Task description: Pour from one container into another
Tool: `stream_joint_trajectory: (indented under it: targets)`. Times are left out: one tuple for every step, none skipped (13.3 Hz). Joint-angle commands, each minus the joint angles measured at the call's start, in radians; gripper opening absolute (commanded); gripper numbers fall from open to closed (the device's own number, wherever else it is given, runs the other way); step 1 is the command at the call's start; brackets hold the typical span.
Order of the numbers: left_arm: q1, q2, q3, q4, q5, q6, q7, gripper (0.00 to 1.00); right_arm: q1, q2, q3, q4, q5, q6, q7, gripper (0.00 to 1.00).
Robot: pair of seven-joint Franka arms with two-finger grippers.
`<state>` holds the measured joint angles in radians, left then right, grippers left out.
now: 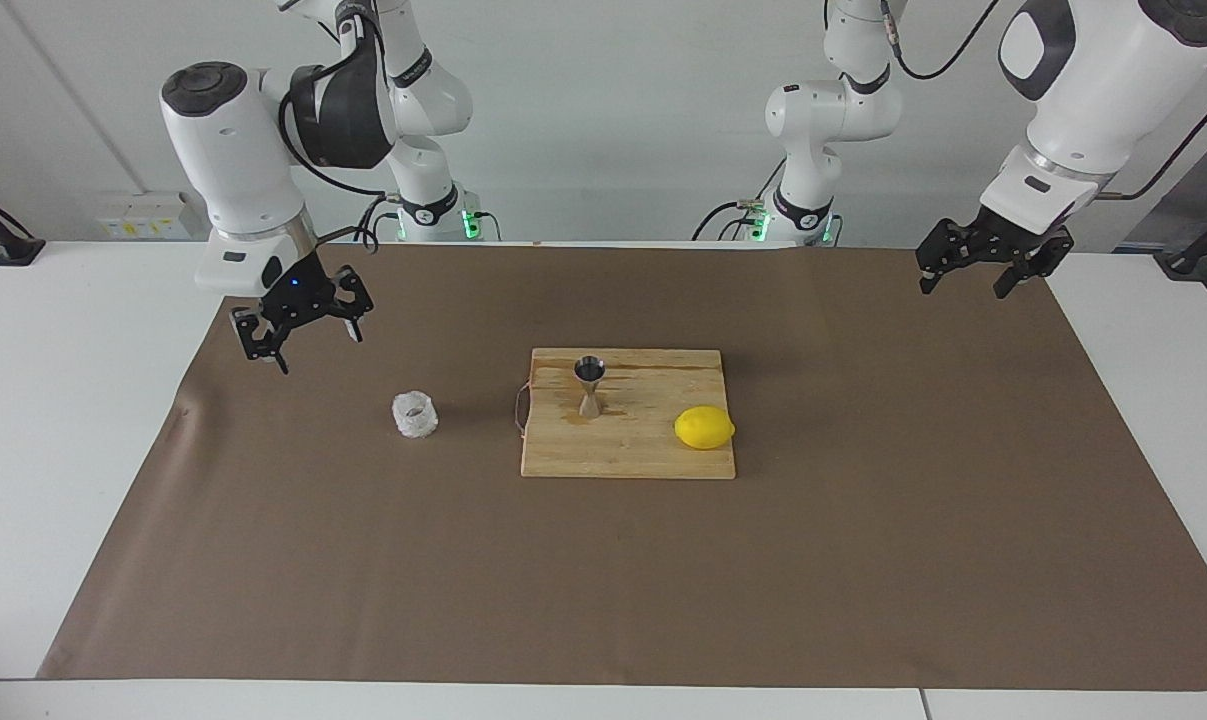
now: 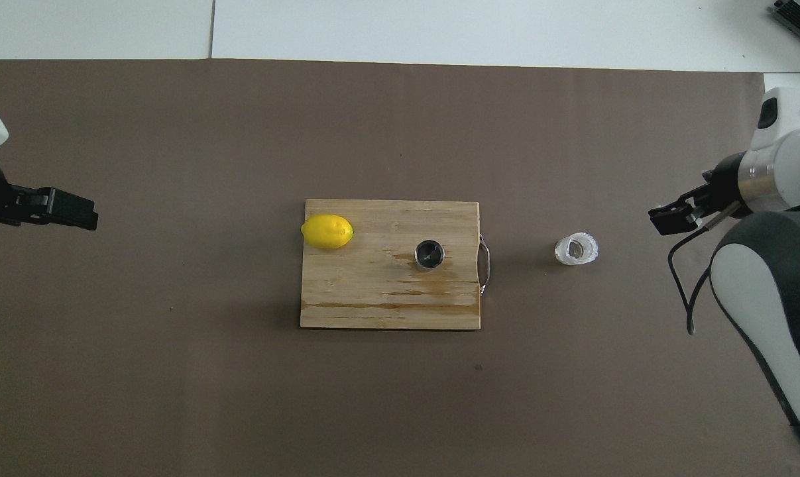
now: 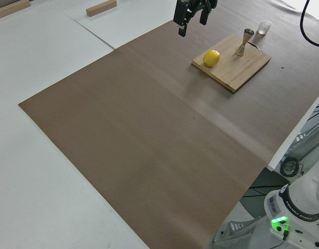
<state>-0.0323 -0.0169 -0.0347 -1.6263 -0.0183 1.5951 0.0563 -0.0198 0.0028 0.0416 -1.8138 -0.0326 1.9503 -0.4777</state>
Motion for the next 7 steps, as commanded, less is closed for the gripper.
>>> stream_joint_trajectory:
  targets:
    - [0.011, -0.023, -0.005, -0.021, -0.012, 0.0, -0.009, 1.0, -0.006, 0.006, 0.011, 0.085, -0.017, -0.079, 0.27, 1.0]
    - [0.011, -0.023, -0.005, -0.021, -0.012, 0.0, -0.009, 1.0, -0.008, 0.008, 0.011, 0.112, -0.018, -0.111, 0.353, 1.0]
    - [0.011, -0.023, -0.005, -0.021, -0.012, 0.0, -0.009, 1.0, -0.008, 0.006, 0.011, 0.131, -0.012, -0.141, 0.419, 1.0]
    - [0.011, -0.023, -0.005, -0.021, -0.011, 0.0, -0.009, 1.0, -0.008, 0.006, 0.009, 0.146, -0.009, -0.174, 0.471, 1.0]
    - [0.011, -0.023, -0.005, -0.021, -0.012, 0.0, -0.009, 1.0, -0.009, 0.008, 0.011, 0.165, -0.006, -0.215, 0.522, 1.0]
    - [0.011, -0.023, -0.005, -0.021, -0.012, 0.0, -0.009, 1.0, -0.009, 0.011, 0.009, 0.177, -0.004, -0.241, 0.572, 1.0]
    - [0.011, -0.023, -0.005, -0.021, -0.011, 0.0, -0.009, 1.0, -0.009, 0.008, 0.007, 0.177, -0.006, -0.249, 0.608, 1.0]
